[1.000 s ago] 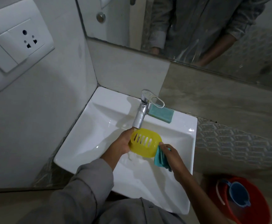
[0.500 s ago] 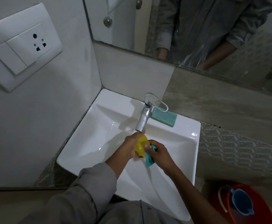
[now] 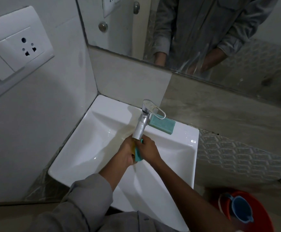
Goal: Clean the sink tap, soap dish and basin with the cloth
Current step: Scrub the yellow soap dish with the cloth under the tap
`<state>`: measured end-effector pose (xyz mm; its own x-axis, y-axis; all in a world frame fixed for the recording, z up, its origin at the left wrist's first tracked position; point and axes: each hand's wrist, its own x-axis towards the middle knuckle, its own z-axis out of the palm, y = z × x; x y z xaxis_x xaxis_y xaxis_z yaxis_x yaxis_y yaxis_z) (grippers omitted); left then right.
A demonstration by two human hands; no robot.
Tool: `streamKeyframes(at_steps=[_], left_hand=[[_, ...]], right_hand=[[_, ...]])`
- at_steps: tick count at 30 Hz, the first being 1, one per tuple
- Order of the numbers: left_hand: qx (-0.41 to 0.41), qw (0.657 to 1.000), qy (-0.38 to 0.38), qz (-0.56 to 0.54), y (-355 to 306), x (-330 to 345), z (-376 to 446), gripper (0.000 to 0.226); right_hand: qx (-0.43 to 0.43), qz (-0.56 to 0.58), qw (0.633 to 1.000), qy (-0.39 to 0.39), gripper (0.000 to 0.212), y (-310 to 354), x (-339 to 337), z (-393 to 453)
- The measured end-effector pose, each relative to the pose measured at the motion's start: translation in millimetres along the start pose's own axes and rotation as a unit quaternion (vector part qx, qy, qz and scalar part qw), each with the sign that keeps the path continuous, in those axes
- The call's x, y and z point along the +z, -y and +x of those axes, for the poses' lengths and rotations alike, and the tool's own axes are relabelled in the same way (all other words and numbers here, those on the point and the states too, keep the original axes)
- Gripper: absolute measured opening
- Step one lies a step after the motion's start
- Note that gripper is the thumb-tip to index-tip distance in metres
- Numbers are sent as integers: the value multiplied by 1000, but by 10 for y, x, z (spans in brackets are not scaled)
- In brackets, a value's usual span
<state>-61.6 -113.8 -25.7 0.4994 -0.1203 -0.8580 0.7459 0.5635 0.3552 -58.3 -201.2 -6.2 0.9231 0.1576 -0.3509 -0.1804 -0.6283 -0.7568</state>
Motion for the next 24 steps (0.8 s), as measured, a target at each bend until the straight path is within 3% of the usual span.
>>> streamKeyframes(at_steps=[2,6,9,12,15,17,20,22,24], left_hand=[[8,1000,-2,-6,15,-14,8,34],[13,999,-2,-32,13,-97,55,58],[-17,997,29,-68,-15,-177,104,51],[-39,996,72,-47,-39,-244,135,32],[-48,993,108,-12,-16,-290,99,34],[-61,989,137,-16,-18,-324,73,37],[-65,989,133,-21,-46,-397,83,44],[-76,986,145,-30,-66,-443,110,58],[-84,981,171,-23,-91,-480,125,74]], right_hand=[[39,45,998,6,23,56,-50,110],[77,185,975,92,14,93,-75,87],[80,249,959,107,10,-22,-69,-32],[99,303,944,81,28,-139,-108,-163],[141,306,942,10,33,-263,-183,-323],[159,284,945,-24,26,-393,-236,-416],[171,166,971,-25,14,-587,-339,-501],[164,40,986,18,15,-706,-422,-537],[150,-104,978,100,21,-773,-469,-577]])
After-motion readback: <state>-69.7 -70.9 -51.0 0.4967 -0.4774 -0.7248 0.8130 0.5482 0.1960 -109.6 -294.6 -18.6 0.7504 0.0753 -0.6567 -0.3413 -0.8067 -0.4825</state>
